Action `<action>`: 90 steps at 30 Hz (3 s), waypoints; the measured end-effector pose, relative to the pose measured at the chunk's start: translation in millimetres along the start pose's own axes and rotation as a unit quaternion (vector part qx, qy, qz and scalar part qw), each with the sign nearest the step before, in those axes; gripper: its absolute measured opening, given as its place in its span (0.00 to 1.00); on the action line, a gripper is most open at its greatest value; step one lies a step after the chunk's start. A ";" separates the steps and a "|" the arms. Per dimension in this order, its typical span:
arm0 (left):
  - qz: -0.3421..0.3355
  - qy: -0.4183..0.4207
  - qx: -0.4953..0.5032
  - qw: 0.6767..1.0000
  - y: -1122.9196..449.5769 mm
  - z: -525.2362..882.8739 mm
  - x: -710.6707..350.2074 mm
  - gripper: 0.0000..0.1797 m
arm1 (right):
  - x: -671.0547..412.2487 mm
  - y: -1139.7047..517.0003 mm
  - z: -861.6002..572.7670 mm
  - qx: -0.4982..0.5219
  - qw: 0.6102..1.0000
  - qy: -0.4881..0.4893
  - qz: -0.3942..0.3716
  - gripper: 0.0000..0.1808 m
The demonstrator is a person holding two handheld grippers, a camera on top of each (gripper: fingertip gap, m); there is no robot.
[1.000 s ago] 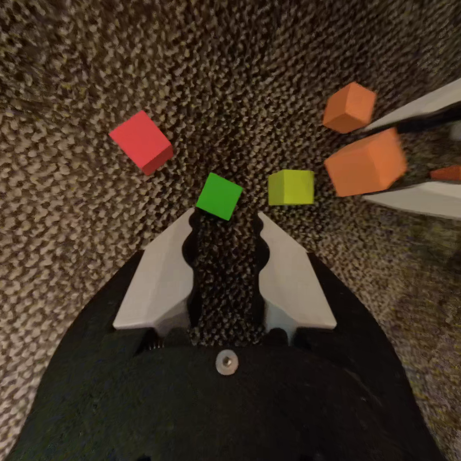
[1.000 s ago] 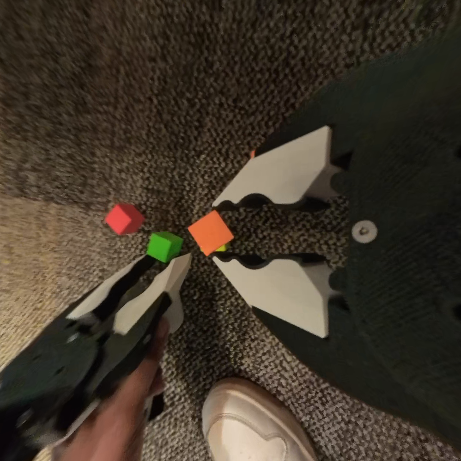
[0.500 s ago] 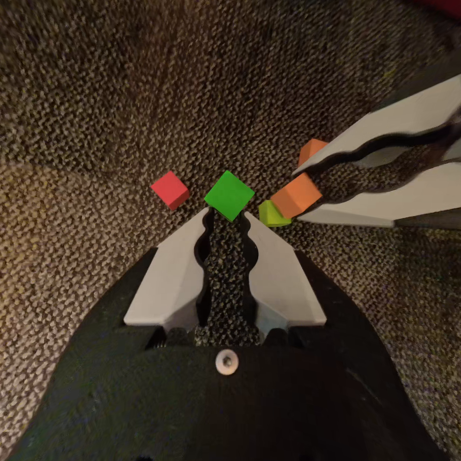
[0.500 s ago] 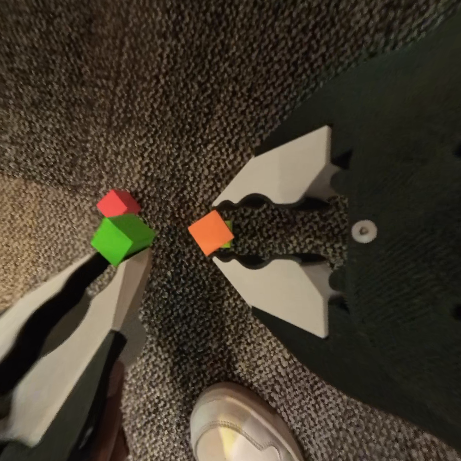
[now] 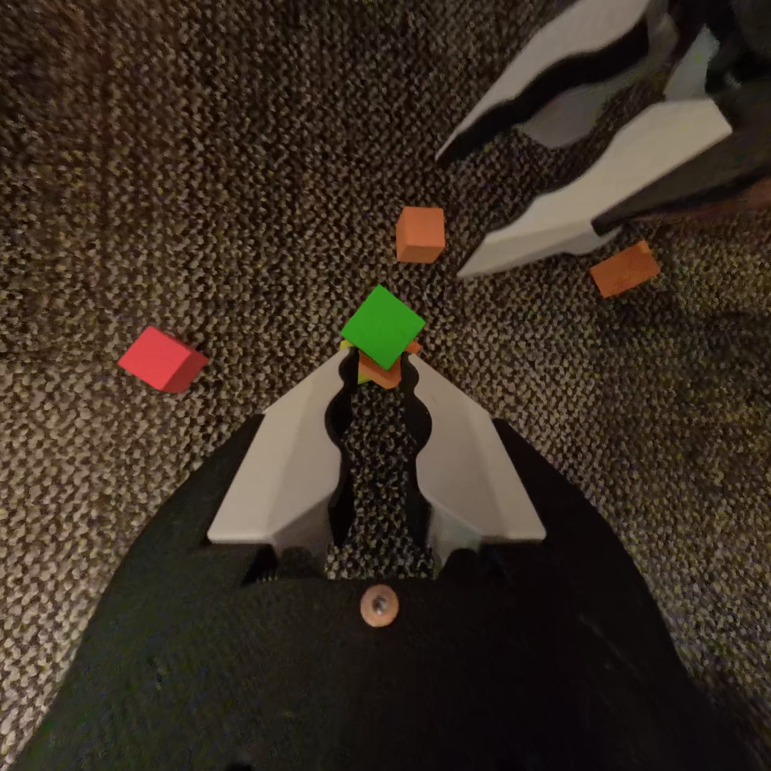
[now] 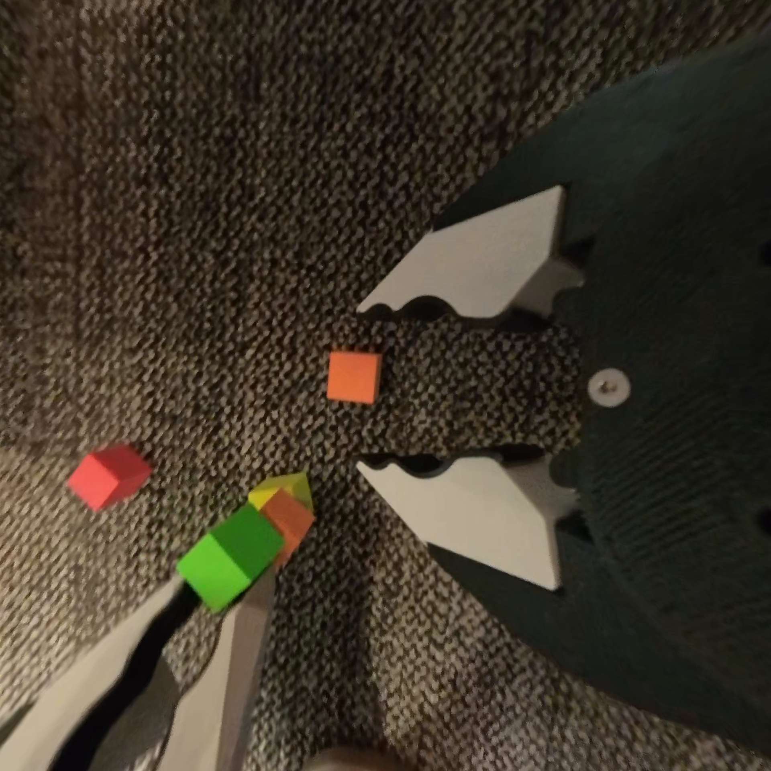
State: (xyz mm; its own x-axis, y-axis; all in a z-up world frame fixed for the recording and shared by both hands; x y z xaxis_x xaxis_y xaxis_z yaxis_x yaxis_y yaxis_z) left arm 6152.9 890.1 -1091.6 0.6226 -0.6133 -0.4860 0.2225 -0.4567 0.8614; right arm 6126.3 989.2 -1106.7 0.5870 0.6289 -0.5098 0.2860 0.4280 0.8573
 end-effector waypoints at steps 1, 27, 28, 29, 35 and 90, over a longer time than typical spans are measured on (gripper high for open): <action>0.005 -0.001 -0.001 1.000 -1.6 -0.5 1.7 0.09 | 2.0 -3.0 -4.1 0.004 1.000 -0.004 0.006 0.35; 0.008 0.021 -0.116 0.993 -14.2 109.2 7.2 0.37 | -54.9 24.5 62.1 -0.099 0.990 0.090 -0.034 0.13; 0.015 0.018 -0.117 0.993 -17.7 110.2 8.4 0.36 | -52.7 22.7 62.2 -0.099 0.991 0.090 -0.030 0.13; 0.023 0.016 -0.119 0.993 -21.3 111.2 9.9 0.35 | -50.6 21.2 61.9 -0.097 0.991 0.089 -0.027 0.15; 0.055 0.014 -0.141 0.988 -30.3 115.5 17.5 0.16 | -43.8 29.4 52.8 -0.072 0.994 0.064 -0.045 0.34; 0.064 0.057 -0.068 0.994 1.1 44.3 90.0 0.26 | -69.9 -20.4 100.7 -0.109 0.994 0.025 -0.010 0.14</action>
State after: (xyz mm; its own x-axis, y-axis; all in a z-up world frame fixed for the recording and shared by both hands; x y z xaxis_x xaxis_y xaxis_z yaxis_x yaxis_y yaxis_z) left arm 6176.0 806.0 -1140.9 0.7312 -0.5811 -0.3574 0.2305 -0.2825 0.9311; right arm 6155.7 871.2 -1081.3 0.5433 0.6473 -0.5346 0.1244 0.5677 0.8138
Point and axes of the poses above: each gripper's, where its closed fingertips meet, y back along the fingers, x out of its underside, z = x × y across the jaws, the point moved 2 cm from there along y, back along the fingers, and after that the axes turned 9 degrees about z, right-handed, at the moved point
